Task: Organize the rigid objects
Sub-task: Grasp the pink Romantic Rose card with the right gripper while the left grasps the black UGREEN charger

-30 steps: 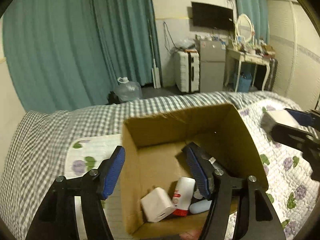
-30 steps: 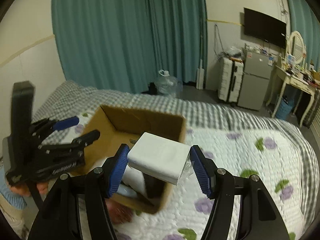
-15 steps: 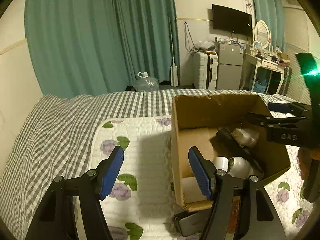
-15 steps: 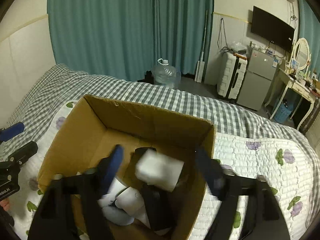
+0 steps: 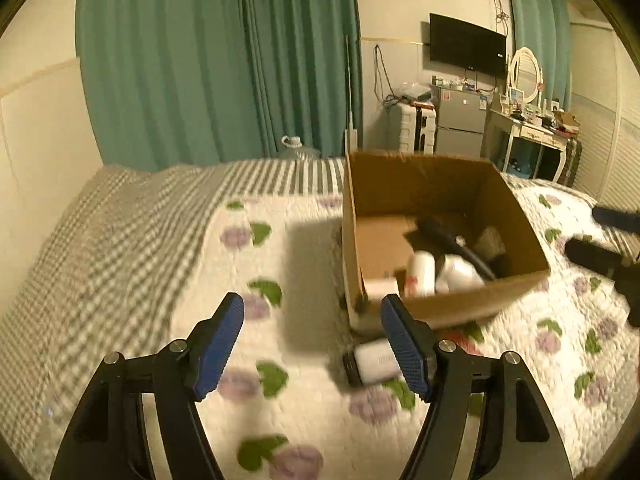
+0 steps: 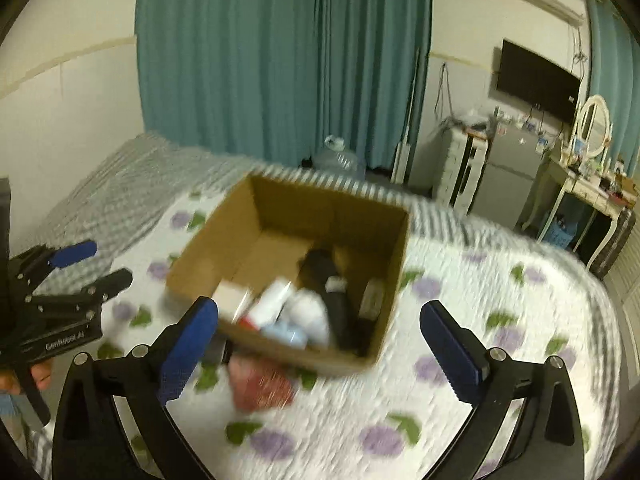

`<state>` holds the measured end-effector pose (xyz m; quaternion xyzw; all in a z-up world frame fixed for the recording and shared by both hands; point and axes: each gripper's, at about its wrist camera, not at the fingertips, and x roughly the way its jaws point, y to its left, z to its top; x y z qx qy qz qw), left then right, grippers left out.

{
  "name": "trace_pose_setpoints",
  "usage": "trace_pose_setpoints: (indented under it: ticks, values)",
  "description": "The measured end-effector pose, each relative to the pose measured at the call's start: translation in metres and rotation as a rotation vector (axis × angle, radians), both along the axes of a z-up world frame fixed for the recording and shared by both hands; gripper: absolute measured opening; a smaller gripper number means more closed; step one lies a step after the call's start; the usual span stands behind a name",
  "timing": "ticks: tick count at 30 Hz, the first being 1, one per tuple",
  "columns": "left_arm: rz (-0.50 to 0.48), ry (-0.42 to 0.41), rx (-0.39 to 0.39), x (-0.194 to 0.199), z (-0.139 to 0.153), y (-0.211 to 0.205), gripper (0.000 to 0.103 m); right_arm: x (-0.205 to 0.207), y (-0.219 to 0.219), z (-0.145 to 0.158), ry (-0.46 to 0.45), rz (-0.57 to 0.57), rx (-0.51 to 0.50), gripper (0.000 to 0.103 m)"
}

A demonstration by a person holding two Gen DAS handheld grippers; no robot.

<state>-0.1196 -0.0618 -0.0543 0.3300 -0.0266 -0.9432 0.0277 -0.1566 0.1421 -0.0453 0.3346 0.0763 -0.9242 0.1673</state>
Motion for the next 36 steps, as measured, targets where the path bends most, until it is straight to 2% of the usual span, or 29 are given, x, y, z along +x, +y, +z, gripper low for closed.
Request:
trace_pose_setpoints:
  ticks: [4,8,11,17,19,20,22,23,24,30,36]
  values:
    - [-0.009,-0.039,-0.029,0.003,-0.026,0.003,0.074,-0.004,-0.016,-0.049,-0.095,0.056,0.017,0.102]
    - [-0.012,-0.075,-0.002,-0.005,-0.042,-0.001,0.074,-0.018,-0.033,-0.092,-0.159,0.09,0.074,0.102]
    - [-0.015,-0.104,-0.009,-0.009,-0.056,-0.002,0.074,-0.031,-0.044,-0.113,-0.197,0.111,0.127,0.102]
    - [-0.033,-0.156,-0.019,-0.015,-0.075,0.001,0.074,-0.055,-0.053,-0.137,-0.284,0.142,0.111,0.101]
    - [-0.036,-0.171,-0.019,-0.016,-0.078,0.002,0.074,-0.063,-0.059,-0.147,-0.305,0.159,0.121,0.097]
    - [-0.038,-0.177,-0.022,-0.016,-0.08,0.003,0.074,-0.066,-0.062,-0.151,-0.315,0.164,0.13,0.09]
    - [-0.043,-0.185,-0.023,-0.017,-0.081,0.005,0.074,-0.067,-0.065,-0.152,-0.307,0.169,0.139,0.085]
    - [-0.047,-0.189,-0.022,-0.017,-0.082,0.006,0.074,-0.066,-0.065,-0.151,-0.302,0.177,0.133,0.073]
    - [-0.051,-0.196,-0.017,-0.017,-0.082,0.007,0.074,-0.064,-0.064,-0.148,-0.291,0.183,0.128,0.069]
    - [-0.081,-0.236,0.019,-0.021,-0.085,0.025,0.074,-0.04,-0.037,-0.125,-0.237,0.124,0.111,0.069]
    - [-0.04,-0.277,0.086,-0.033,-0.088,0.041,0.074,-0.02,-0.003,-0.099,-0.189,0.056,0.088,0.069]
